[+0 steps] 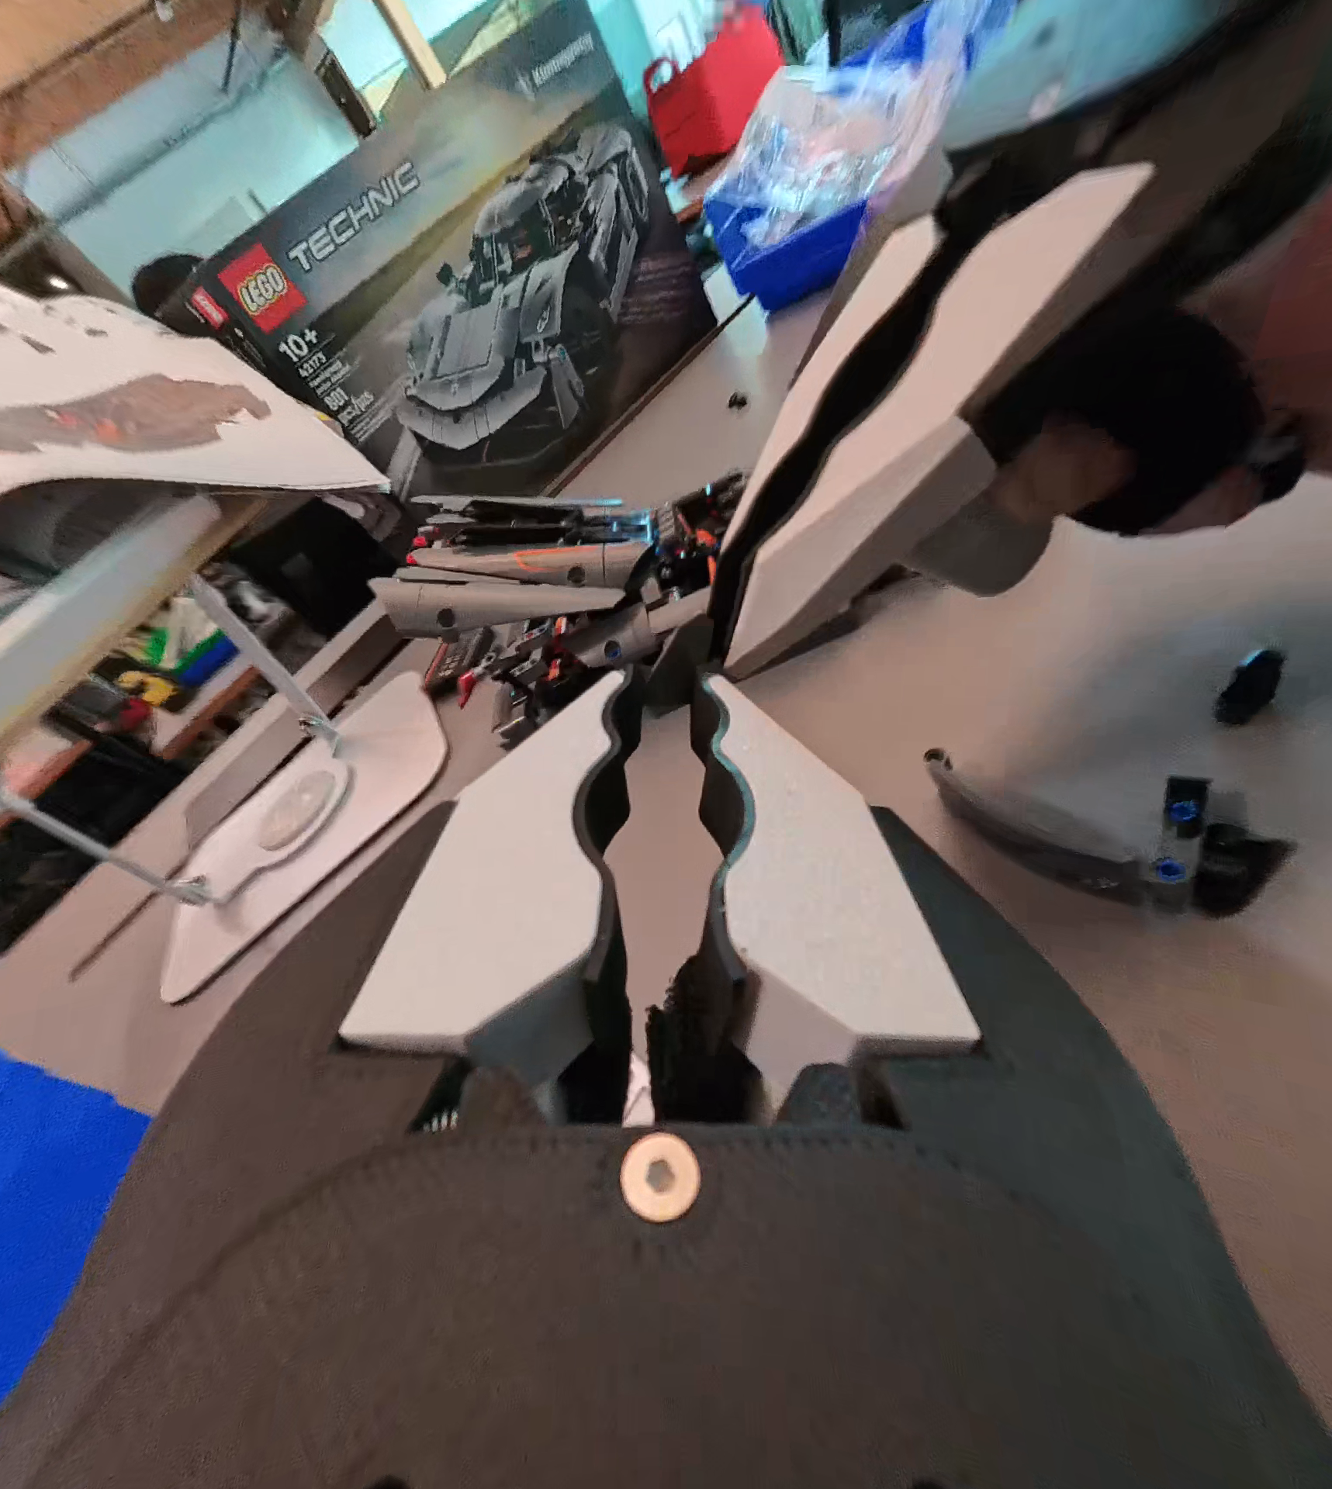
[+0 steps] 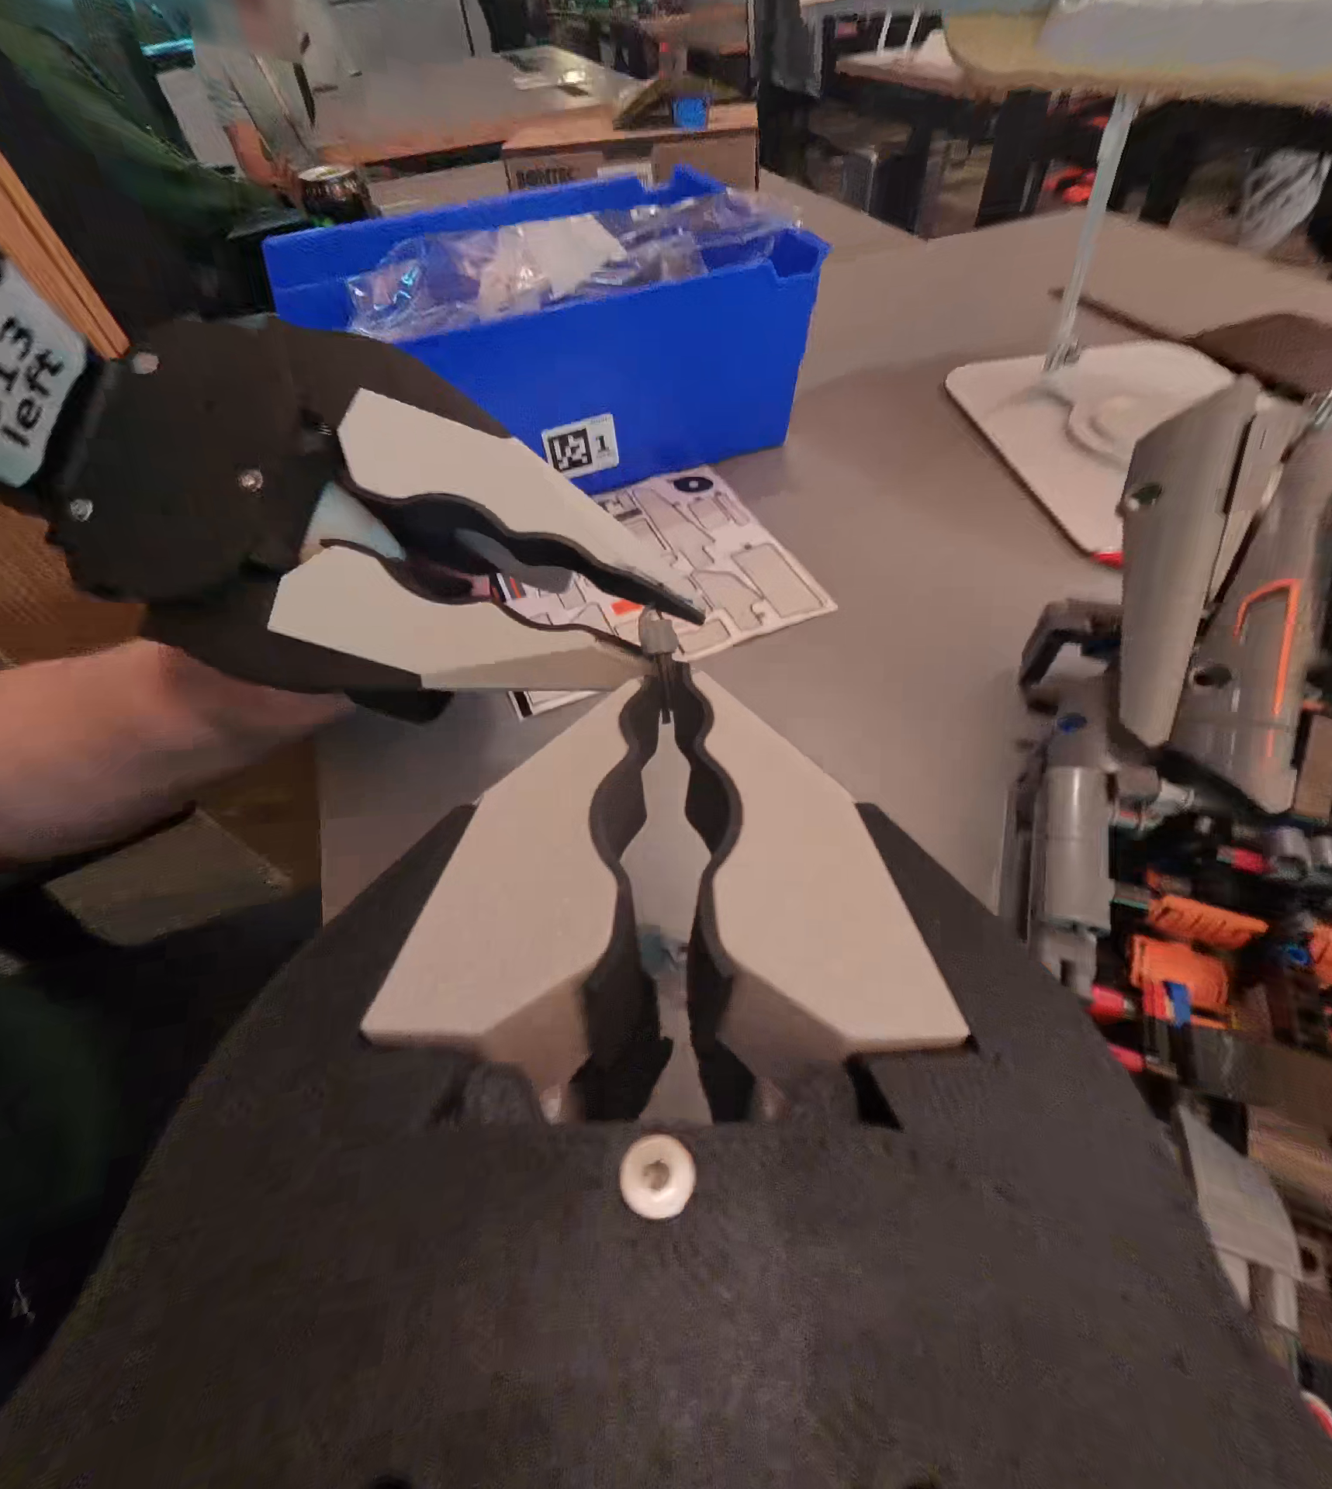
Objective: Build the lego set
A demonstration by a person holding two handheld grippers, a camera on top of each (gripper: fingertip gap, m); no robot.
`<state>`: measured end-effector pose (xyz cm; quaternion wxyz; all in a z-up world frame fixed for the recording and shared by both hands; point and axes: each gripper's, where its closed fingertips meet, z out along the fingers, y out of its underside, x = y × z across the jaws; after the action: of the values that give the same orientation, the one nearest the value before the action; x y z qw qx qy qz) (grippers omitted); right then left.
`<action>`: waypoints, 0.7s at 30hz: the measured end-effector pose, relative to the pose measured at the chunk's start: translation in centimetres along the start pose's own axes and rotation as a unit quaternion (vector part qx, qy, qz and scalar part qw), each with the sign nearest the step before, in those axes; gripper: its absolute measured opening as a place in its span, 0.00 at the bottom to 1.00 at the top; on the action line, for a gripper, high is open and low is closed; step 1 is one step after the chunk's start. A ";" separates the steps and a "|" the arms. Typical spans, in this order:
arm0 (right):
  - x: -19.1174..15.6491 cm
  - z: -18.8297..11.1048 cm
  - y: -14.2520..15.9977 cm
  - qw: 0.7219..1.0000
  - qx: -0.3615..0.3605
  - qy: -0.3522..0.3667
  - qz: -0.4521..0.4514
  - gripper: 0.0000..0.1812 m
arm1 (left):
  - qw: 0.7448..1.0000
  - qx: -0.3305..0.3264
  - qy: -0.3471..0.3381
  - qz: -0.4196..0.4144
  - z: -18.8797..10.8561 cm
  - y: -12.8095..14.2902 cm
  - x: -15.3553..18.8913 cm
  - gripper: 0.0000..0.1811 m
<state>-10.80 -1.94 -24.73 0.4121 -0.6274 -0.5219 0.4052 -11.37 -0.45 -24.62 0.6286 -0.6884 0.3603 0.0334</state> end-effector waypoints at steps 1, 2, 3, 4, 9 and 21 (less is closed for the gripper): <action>0.2 0.1 0.4 1.000 -0.006 0.004 0.004 0.02 | 0.999 -0.012 -0.015 0.028 0.2 0.1 0.0 0.05; 0.0 -0.1 0.2 1.000 0.003 -0.007 0.023 0.02 | 0.999 -0.006 -0.018 0.034 0.0 -0.2 0.0 0.05; -0.1 -0.3 0.0 0.999 0.010 -0.015 0.028 0.01 | 0.999 0.001 -0.015 0.034 -0.1 -0.4 0.1 0.05; 0.1 -0.3 0.4 1.000 -0.007 0.019 -0.021 0.02 | 0.999 -0.011 -0.017 0.036 0.0 -0.1 0.1 0.05; 1.5 -0.7 3.3 0.962 -0.106 0.128 -0.218 0.02 | 0.991 0.041 -0.012 -0.128 -1.8 -0.1 -4.1 0.05; -0.3 -3.9 -2.2 0.998 0.048 -0.015 -0.035 0.02 | 0.889 0.161 0.219 -0.367 -1.9 -2.7 -2.0 0.05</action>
<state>-7.92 -2.40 -21.40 0.4479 -0.5822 -0.5295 0.4243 -12.16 -1.40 -20.91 0.6034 -0.6506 0.2105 -0.4102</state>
